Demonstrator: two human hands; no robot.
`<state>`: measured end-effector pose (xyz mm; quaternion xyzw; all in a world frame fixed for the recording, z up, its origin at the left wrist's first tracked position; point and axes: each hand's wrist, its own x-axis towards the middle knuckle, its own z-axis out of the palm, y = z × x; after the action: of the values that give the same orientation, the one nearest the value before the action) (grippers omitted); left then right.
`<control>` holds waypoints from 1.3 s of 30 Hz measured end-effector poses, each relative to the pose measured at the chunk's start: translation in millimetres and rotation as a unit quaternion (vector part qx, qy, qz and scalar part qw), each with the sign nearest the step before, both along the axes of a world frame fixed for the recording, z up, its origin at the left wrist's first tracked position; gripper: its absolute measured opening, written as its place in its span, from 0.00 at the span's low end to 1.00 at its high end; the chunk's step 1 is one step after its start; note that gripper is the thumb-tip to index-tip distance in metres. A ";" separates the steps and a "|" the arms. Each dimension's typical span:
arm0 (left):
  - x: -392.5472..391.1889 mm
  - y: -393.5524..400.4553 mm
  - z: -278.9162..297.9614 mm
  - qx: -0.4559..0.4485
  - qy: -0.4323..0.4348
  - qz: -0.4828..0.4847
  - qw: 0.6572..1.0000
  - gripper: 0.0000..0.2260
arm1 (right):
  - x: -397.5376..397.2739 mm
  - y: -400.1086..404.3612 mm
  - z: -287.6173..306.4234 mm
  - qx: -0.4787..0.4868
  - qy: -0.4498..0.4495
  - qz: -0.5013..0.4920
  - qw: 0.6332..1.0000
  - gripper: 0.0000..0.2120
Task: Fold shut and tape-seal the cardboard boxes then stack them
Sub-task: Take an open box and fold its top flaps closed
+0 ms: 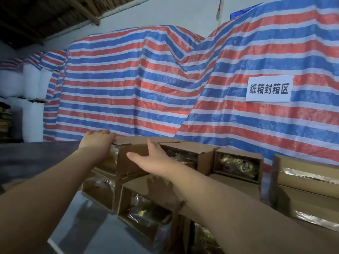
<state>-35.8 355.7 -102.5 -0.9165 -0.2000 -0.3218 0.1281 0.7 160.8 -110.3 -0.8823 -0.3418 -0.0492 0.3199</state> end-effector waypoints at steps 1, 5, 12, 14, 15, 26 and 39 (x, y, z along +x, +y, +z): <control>-0.5 0.4 -0.3 0.003 -0.003 -0.005 1.000 0.19 | -0.4 12.0 -2.7 0.002 -0.005 0.003 1.000 0.47; -3.3 -0.2 -1.4 -0.001 -0.038 -0.040 0.998 0.09 | -5.8 45.3 -9.8 0.044 -0.034 -0.005 0.998 0.49; -18.0 -19.5 33.5 0.033 -0.073 -0.102 0.992 0.16 | -23.9 46.6 15.2 0.194 -0.023 -0.020 0.980 0.31; -21.4 -29.7 47.2 0.039 -0.086 -0.123 0.988 0.12 | -31.4 36.6 28.8 0.238 0.004 -0.038 0.971 0.29; -23.3 -36.5 53.9 0.029 -0.092 -0.137 0.986 0.08 | -34.8 30.5 35.3 0.250 0.014 -0.045 0.967 0.28; -52.5 -148.1 118.0 -0.051 -0.097 -0.262 0.959 0.04 | -85.6 -93.0 105.9 0.283 0.045 -0.100 0.953 0.21; -92.0 -380.8 143.6 -0.034 -0.005 -0.373 0.927 0.07 | -165.3 -332.5 125.3 0.281 0.124 -0.195 0.932 0.12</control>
<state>-127.8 -25.1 41.1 -0.9272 0.1454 -0.3437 -0.0335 -164.7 -171.8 14.9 -0.8047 -0.0932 -0.0943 0.5787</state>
